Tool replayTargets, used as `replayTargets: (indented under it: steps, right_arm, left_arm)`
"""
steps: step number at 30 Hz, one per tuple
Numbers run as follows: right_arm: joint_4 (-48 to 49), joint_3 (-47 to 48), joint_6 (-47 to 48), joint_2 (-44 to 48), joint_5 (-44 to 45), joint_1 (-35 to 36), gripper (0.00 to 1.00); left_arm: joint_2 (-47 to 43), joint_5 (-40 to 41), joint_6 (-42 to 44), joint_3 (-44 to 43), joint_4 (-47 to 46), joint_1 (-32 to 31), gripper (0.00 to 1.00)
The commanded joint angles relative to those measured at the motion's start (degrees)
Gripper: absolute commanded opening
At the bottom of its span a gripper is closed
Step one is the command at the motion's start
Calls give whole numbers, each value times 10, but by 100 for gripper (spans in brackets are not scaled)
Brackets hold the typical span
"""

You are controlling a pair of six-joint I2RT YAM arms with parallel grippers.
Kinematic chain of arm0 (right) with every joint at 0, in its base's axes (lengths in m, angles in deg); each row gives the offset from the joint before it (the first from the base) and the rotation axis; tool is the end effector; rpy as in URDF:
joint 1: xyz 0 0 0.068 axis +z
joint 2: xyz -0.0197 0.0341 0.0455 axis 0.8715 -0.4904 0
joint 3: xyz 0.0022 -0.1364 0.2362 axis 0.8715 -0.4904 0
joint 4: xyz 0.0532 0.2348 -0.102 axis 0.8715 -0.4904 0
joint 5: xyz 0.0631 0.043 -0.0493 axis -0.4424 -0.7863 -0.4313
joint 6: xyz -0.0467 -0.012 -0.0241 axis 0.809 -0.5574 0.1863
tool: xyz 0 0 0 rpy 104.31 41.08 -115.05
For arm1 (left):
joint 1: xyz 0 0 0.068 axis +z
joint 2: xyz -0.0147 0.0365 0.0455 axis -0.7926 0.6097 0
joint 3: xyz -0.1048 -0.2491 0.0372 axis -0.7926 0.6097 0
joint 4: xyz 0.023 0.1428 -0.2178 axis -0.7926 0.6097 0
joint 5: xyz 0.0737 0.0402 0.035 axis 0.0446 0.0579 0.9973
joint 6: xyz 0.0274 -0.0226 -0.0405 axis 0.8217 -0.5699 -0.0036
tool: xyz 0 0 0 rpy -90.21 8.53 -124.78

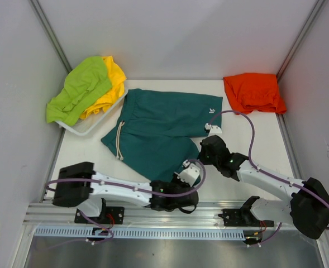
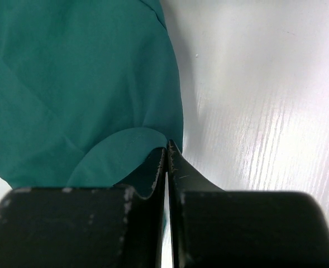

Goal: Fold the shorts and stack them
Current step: Flatten the shorts out

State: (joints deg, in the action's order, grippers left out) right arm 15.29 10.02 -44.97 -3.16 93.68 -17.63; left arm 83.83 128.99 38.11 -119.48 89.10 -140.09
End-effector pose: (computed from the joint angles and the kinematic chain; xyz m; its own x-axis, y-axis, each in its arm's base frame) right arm 0.1797 0.1545 0.2092 -0.6785 0.0063 -0.7345 -0.2084 0.9572 0.2007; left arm 0.0365 -0.3118 0.1896 -0.4879 0.4099 -0.7707 0.5442 0.8332 0.0986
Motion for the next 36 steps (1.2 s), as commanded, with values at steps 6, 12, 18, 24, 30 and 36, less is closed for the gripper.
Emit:
replayTargets:
  steps: [6, 12, 18, 24, 30, 36]
  right_arm:
    - [36, -2, 15, -14, 14, -1, 0]
    - [43, -3, 19, -23, 29, 5, 26]
    - [74, -26, 2, -24, 18, 25, 40]
    - [102, -50, -16, -28, 22, 55, 44]
    - [137, -74, -37, -23, 45, 93, 49]
    - [165, -75, -46, -54, 103, 103, 59]
  left_arm:
    - [-145, -5, -20, 25, 44, 4, 0]
    - [-171, -9, -24, 35, 56, 4, 0]
    - [-186, 2, -20, 26, 77, 5, 0]
    - [-188, -2, -20, 22, 86, 7, 0]
    - [-196, -7, -19, 18, 99, 17, 0]
    - [-213, -11, -16, 10, 105, 18, 0]
